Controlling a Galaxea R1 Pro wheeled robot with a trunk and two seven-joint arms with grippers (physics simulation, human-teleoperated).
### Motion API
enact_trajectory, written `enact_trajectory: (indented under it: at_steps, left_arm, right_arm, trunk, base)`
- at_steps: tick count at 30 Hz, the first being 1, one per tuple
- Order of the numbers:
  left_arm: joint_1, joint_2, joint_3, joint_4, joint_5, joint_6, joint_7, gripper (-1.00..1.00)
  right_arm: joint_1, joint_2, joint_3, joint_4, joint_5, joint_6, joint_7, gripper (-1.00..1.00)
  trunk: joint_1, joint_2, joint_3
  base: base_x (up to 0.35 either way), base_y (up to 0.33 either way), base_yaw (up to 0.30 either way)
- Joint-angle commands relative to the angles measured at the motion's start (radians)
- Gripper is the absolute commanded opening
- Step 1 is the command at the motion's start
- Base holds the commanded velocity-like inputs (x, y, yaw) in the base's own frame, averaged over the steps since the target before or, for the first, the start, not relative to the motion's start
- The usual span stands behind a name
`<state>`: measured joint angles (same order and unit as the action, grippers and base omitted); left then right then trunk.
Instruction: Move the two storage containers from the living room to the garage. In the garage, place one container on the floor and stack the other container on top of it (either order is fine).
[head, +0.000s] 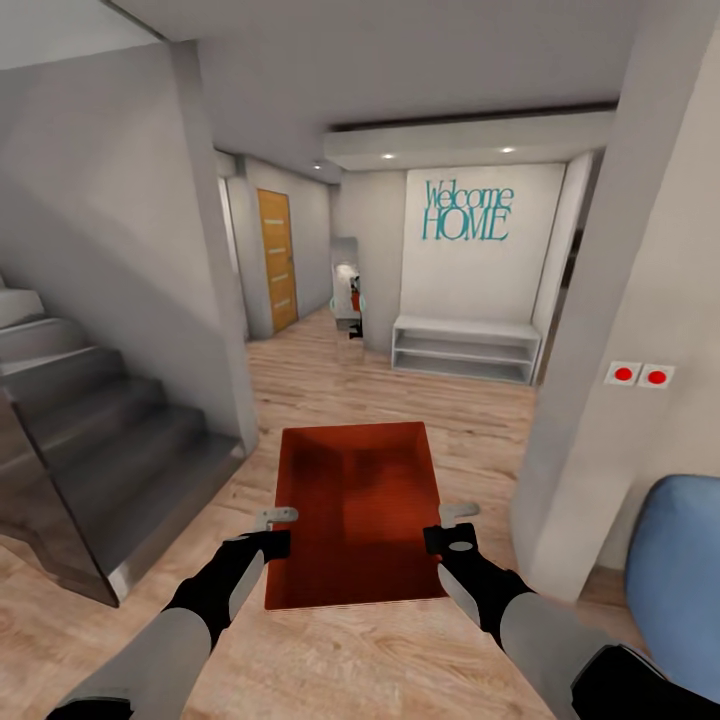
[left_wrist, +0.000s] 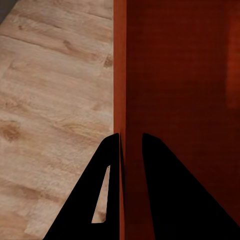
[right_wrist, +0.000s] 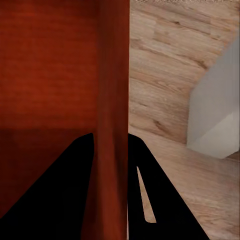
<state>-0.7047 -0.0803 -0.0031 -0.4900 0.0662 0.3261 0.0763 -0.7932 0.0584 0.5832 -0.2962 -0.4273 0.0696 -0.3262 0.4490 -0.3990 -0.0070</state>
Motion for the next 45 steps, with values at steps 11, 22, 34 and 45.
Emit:
enact_trajectory:
  at_steps: [11,22,34,45]
  left_arm:
    - [0.001,0.002,-0.012,-0.001,0.017,0.005,0.011,-1.0]
    - [0.001,0.001,-0.012,0.001,0.017,0.005,0.011,-1.0]
    - [0.001,0.001,-0.013,0.005,0.017,0.005,0.011,-1.0]
    - [0.001,0.001,-0.013,0.005,0.017,0.005,0.011,-1.0]
  right_arm:
    - [-0.001,-0.002,-0.002,-0.003,0.005,0.006,-0.008,-1.0]
    - [-0.001,0.0,-0.002,-0.003,0.008,0.006,-0.008,-1.0]
    - [-0.001,-0.002,-0.002,-0.003,0.008,0.004,-0.008,-1.0]
    - [-0.001,-0.002,-0.002,-0.003,0.008,0.004,-0.008,-1.0]
  trunk:
    - [0.001,-0.001,-0.001]
    - [0.001,-0.001,-0.001]
    - [0.001,-0.001,-0.001]
    - [0.001,-0.001,-0.001]
  base:
    - [0.323,0.0,0.0]
    - [0.323,0.0,0.0]
    - [0.323,0.0,0.0]
    - [0.323,0.0,0.0]
